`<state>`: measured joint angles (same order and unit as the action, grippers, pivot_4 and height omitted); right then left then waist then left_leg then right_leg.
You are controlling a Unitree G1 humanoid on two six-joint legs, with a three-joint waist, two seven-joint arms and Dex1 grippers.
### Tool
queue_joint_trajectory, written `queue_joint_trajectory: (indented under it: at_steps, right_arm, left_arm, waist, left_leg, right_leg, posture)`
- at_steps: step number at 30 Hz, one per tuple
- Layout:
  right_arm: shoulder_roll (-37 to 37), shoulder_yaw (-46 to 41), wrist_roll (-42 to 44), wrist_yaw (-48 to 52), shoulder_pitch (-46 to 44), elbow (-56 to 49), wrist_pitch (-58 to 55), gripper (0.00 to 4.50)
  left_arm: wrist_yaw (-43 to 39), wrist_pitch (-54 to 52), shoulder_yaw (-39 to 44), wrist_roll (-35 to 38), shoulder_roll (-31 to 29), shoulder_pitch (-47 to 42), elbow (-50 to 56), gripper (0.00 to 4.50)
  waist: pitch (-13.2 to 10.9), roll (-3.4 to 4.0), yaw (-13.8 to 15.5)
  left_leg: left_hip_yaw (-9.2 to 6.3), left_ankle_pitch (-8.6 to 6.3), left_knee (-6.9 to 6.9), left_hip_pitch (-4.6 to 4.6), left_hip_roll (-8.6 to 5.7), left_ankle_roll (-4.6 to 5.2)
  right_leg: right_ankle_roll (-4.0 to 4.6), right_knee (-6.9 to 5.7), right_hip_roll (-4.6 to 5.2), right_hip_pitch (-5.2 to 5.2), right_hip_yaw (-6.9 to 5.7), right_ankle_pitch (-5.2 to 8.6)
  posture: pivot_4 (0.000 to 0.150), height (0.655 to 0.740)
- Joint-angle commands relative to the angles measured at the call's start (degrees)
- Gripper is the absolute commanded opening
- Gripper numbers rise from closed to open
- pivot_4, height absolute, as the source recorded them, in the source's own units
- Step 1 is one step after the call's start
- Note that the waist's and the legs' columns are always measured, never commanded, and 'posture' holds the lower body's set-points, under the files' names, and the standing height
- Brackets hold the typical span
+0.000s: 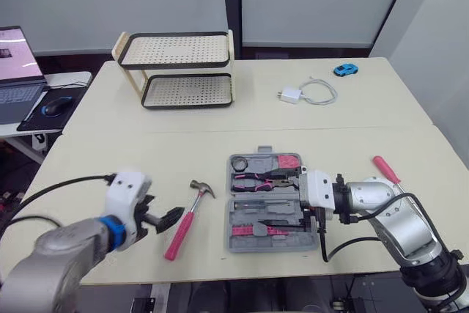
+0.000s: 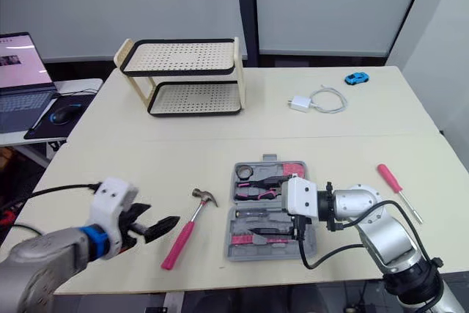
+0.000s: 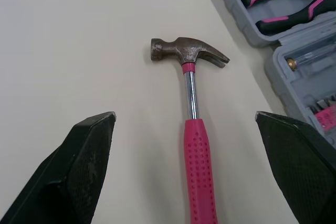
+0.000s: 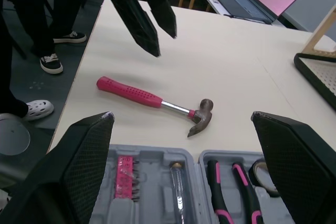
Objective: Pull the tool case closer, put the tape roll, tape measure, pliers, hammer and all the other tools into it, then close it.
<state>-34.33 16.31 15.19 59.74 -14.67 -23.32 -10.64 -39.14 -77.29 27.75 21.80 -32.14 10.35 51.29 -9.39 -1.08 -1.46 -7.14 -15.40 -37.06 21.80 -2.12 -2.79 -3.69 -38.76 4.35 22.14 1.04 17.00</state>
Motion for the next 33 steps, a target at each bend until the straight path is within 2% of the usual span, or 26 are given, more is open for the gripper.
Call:
queue_joint_trajectory:
  at_steps: [1,4,9,14,22,27,33]
  right_arm:
    - [0.81,0.13,0.80,0.66,-0.57,-0.52,1.81,4.50]
    - [0.92,0.12,0.74,0.92,-0.60,-0.34,2.17,4.50]
    - [0.71,-0.23,1.01,1.17,-0.47,-0.31,2.11,4.50]
    - [0.11,-0.85,1.08,1.21,-0.24,-0.98,1.57,4.50]
    - [-1.33,-1.61,1.33,0.63,0.33,-2.84,0.28,4.50]
    - [-2.01,-2.30,1.58,0.48,1.04,-4.10,-0.60,4.50]
    - [-2.30,-2.70,1.63,0.58,1.35,-5.21,-1.58,4.50]
  left_arm:
    - [-4.96,7.07,8.35,4.72,2.86,8.38,4.18,4.45]
    - [-4.69,12.64,10.71,5.38,4.71,13.65,4.55,4.45]
    - [-0.94,16.07,7.33,5.98,5.51,13.02,2.74,4.45]
    - [4.88,17.68,-1.00,4.02,5.68,8.67,-0.79,4.45]
    - [18.27,23.95,-19.89,-6.37,9.33,-2.23,-14.37,4.45]
    - [20.87,27.86,-25.59,-9.76,10.65,-4.29,-22.07,4.45]
    - [21.13,32.81,-28.35,-11.17,11.62,-5.22,-27.82,4.45]
  waist:
    - [0.01,0.00,0.15]
    - [0.03,-0.05,0.36]
    - [0.04,-0.05,0.73]
    - [0.04,-0.05,0.78]
    - [0.05,-0.06,1.11]
    - [0.05,-0.06,0.95]
    - [0.05,-0.06,1.08]
  left_leg:
    - [0.01,-0.01,0.00,-0.01,-0.02,0.01]
    - [-0.03,-0.01,0.00,-0.02,-0.08,0.02]
    - [-0.06,-0.02,0.00,-0.03,-0.12,0.03]
    - [-0.05,-0.02,0.00,-0.05,-0.14,0.03]
    - [-0.06,-0.02,-0.01,-0.05,-0.22,0.02]
    - [-0.04,-0.02,0.02,-0.04,-0.22,0.02]
    - [-0.06,-0.02,0.01,-0.03,-0.21,0.01]
  right_leg:
    - [0.00,0.02,0.03,-0.03,0.01,0.00]
    - [0.02,0.06,0.11,-0.10,-0.05,0.01]
    - [0.02,0.07,0.13,-0.15,-0.09,0.01]
    - [0.02,0.07,0.11,-0.15,-0.08,0.00]
    - [0.02,0.06,0.05,-0.15,-0.09,0.00]
    - [0.02,0.06,0.00,-0.07,-0.06,-0.01]
    - [0.02,0.05,-0.02,-0.08,-0.08,0.00]
  posture:
    - [0.150,0.7400]
    - [0.150,0.7400]
    - [0.150,0.7400]
    - [0.150,0.7400]
    - [0.150,0.7400]
    - [0.150,0.7400]
    - [0.150,0.7400]
